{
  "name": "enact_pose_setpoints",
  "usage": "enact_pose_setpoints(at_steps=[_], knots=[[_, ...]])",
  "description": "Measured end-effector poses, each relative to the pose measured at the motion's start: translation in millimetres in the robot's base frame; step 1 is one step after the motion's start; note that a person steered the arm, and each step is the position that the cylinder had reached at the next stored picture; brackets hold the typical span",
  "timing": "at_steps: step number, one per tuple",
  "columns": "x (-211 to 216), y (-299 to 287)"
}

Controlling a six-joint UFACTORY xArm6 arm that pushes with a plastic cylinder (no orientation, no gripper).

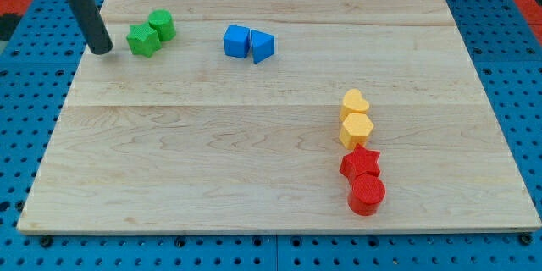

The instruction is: Push the green circle slightly down

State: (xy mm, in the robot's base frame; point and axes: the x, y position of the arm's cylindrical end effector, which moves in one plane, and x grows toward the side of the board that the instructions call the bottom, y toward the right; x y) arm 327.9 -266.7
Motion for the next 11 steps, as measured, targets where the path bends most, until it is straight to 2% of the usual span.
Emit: enact_pose_setpoints(at_steps=[1, 2, 4, 7, 9, 11], knots=[[-49.7, 5.1], [-69.5, 61.0], [-49.1, 103.3], [-49.1, 109.6], [-60.3, 145.4], [-38.4, 143.9]])
